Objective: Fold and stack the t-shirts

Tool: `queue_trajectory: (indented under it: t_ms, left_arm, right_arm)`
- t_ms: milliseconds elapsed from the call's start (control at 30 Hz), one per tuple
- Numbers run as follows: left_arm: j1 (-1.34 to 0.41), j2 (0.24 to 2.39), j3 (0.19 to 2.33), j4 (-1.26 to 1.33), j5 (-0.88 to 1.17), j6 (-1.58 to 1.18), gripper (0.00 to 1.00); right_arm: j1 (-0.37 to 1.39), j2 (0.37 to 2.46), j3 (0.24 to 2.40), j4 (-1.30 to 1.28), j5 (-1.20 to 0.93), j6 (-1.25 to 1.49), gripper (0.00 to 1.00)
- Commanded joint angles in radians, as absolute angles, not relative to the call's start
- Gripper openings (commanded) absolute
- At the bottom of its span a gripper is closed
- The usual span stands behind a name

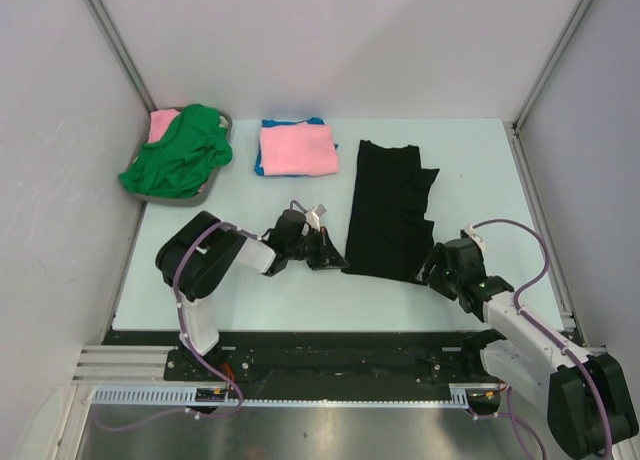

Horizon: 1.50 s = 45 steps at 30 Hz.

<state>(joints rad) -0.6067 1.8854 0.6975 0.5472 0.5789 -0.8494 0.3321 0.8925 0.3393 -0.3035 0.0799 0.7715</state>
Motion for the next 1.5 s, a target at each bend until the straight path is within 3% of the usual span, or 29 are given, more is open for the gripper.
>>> queue_trajectory:
  t_ms: [0,100,167,267,633,900,1200,1467]
  left_arm:
    - [-0.641,1.916,0.644,0.526,0.565,-0.871,0.00]
    - [-0.656,1.914,0.627,0.561,0.572,-0.893,0.00]
    - [-0.664,1.914,0.603,0.612,0.577,-0.923,0.00]
    - [-0.676,1.910,0.569,0.662,0.574,-0.949,0.00]
    - [-0.866,1.678,0.369,0.687,0.408,-1.037,0.00]
    - [-0.988,1.481,0.262,0.698,0.291,-1.124,0.00]
    - [-0.970,1.184,0.601,0.160,0.187,-0.970,0.00]
    - [-0.773,1.249,0.756,0.107,0.238,-0.885,0.00]
  right_arm:
    - [0.328,0.907,0.304,-0.247,0.061,0.796,0.59]
    - [0.324,0.928,0.285,-0.221,0.046,0.799,0.47]
    - [0.322,0.936,0.278,-0.216,0.034,0.802,0.33]
    - [0.324,0.928,0.265,-0.222,0.035,0.807,0.00]
    - [0.452,0.596,0.316,-0.526,0.078,0.830,0.00]
    - [0.675,0.572,0.432,-0.586,0.219,0.864,0.00]
    - [0.687,0.734,0.672,-0.511,0.267,0.749,0.00]
    - [0.496,0.939,0.752,-0.290,0.129,0.667,0.00]
